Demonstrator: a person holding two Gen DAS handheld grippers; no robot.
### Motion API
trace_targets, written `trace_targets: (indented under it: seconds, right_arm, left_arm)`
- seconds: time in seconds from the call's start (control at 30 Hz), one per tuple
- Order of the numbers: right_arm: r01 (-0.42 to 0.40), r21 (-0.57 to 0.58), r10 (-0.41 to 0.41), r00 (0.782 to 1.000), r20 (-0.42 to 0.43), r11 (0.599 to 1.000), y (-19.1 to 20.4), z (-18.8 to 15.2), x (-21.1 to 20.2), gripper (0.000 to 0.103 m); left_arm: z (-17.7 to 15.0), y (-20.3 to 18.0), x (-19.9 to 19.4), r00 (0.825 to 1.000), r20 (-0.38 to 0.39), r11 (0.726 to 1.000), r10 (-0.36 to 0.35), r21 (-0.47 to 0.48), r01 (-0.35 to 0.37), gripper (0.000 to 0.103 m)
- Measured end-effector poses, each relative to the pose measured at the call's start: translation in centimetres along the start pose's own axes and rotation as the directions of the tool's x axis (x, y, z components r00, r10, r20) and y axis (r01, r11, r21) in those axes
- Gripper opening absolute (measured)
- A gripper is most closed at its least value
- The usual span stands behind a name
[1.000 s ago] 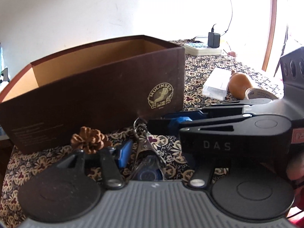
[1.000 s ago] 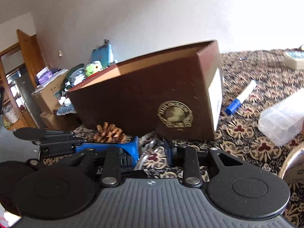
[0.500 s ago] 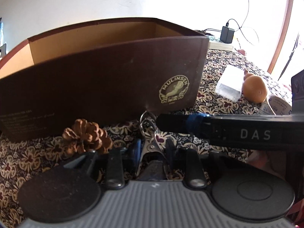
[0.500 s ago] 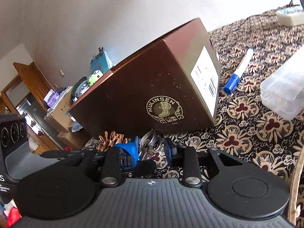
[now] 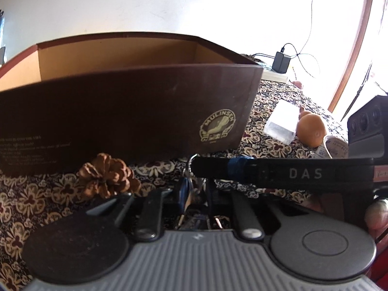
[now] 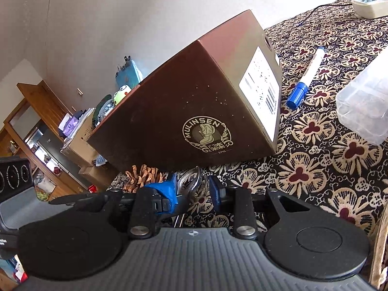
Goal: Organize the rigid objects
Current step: 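Lift the scissors with the right gripper and carry them over the box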
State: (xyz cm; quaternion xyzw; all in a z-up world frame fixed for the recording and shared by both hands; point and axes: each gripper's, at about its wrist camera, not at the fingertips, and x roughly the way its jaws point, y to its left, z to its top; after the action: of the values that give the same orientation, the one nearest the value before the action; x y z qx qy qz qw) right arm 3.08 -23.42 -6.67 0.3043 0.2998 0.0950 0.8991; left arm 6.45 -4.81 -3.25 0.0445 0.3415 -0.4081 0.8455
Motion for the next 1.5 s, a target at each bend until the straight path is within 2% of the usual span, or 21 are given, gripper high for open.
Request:
trace_targets:
  seconds: [0.13,0.27,0.3,0.33,0.37,0.4,0.43,0.53,0.7,0.9,1.07,1.3,1.5]
  right_arm:
    - [0.003,0.002,-0.003,1.0,-0.003,1.0,0.0,0.1,0.1,0.012]
    - [0.016,0.004,-0.015,1.0,-0.017,1.0,-0.1,0.2,0.3,0.013]
    - [0.013,0.004,-0.013,1.0,-0.018,1.0,-0.1,0.2,0.3,0.013]
    - [0.012,0.003,-0.012,1.0,-0.02,1.0,-0.1,0.2,0.4,0.013]
    - [0.011,0.003,-0.011,1.0,-0.021,1.0,-0.1,0.3,0.4,0.013]
    - [0.012,0.003,-0.011,1.0,-0.021,1.0,-0.1,0.3,0.4,0.013]
    - [0.011,0.003,-0.011,1.0,-0.022,1.0,-0.1,0.3,0.4,0.013]
    - [0.008,0.005,-0.008,1.0,-0.021,1.0,-0.2,0.3,0.5,0.013]
    - [0.002,0.012,-0.002,1.0,-0.027,1.0,-0.2,0.3,0.7,0.013]
    - [-0.017,0.066,0.02,0.999,-0.043,0.998,-0.6,0.7,0.7,0.012]
    - [-0.086,0.137,0.086,0.996,0.01,0.987,-0.8,0.9,-1.0,0.01]
    - [-0.092,-0.009,0.093,0.989,0.114,0.996,3.4,3.2,-3.7,0.01]
    - [-0.108,-0.104,0.125,0.978,0.169,0.989,6.0,7.0,-3.2,0.01]
  left_arm:
    - [-0.1,0.3,0.0,1.0,0.001,1.0,-0.007,-0.01,0.007,0.013]
    - [-0.3,-0.1,0.3,1.0,0.003,1.0,0.015,0.012,-0.015,0.017]
    - [-0.4,-0.3,0.5,1.0,0.0,1.0,0.018,0.02,-0.018,0.03]
    - [-0.4,-0.6,0.7,0.999,-0.003,0.999,0.032,0.028,-0.032,0.038]
    - [-0.4,-0.7,0.8,0.999,0.0,0.998,0.052,0.033,-0.052,0.039]
    - [-0.5,-0.7,1.1,0.998,-0.007,0.998,0.056,0.035,-0.056,0.022]
    - [-0.4,-0.7,1.1,0.998,-0.002,0.998,0.057,0.032,-0.056,0.018]
    - [-0.3,-0.1,1.0,1.0,-0.003,1.0,0.01,0.0,-0.01,0.017]
    - [-0.5,0.1,0.5,1.0,0.018,1.0,-0.008,-0.023,0.008,0.016]
    - [-0.6,0.0,-0.3,0.999,0.039,1.0,-0.001,-0.018,0.002,0.016]
    - [-0.1,-0.6,-2.4,0.996,0.092,1.0,0.001,0.012,-0.002,0.016]
    - [2.1,-1.6,-6.6,0.978,0.209,0.996,-0.008,0.093,-0.012,0.015]
    - [5.9,-1.1,-8.8,0.958,0.286,0.986,0.013,0.155,-0.06,0.015]
